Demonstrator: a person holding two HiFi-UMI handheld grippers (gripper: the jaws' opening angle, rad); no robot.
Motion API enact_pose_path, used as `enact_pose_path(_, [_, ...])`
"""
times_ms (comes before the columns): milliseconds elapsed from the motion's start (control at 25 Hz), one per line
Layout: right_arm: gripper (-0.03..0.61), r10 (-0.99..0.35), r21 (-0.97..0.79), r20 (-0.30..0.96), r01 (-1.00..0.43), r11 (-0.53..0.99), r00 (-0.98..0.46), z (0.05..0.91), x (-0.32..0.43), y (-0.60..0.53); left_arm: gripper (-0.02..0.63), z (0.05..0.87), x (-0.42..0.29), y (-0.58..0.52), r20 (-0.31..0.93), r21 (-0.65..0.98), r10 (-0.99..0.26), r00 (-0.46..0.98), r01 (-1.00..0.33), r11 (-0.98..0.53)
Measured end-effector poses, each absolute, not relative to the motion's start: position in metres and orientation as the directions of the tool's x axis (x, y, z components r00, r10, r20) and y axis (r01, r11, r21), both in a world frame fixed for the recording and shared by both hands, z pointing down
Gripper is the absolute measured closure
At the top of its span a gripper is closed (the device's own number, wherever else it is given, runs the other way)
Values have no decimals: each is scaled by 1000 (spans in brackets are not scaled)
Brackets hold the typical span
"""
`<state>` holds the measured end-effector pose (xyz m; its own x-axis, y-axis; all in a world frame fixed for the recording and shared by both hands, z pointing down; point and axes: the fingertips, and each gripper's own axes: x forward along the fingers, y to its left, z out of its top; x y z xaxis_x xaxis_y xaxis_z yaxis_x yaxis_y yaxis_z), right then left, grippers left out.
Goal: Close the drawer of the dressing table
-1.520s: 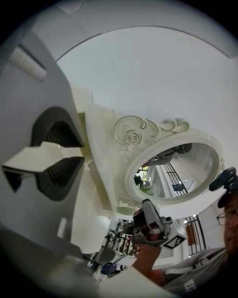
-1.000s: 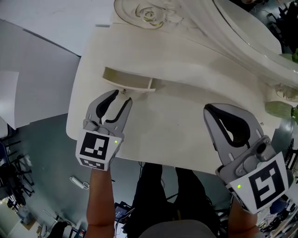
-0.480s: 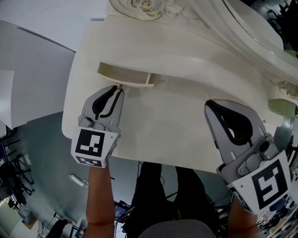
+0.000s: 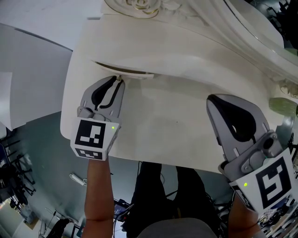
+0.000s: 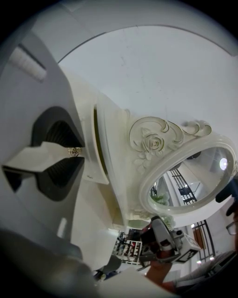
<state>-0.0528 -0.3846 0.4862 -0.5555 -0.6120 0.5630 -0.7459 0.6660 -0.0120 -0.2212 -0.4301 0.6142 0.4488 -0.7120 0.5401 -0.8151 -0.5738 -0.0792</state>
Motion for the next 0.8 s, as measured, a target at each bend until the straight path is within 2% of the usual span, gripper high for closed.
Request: enact_pose_path(800, [577,-624,-7,543,-746,666,-562,474,-51,-400,514,614,-204,-453,556,-96,-683,474,-780,-619])
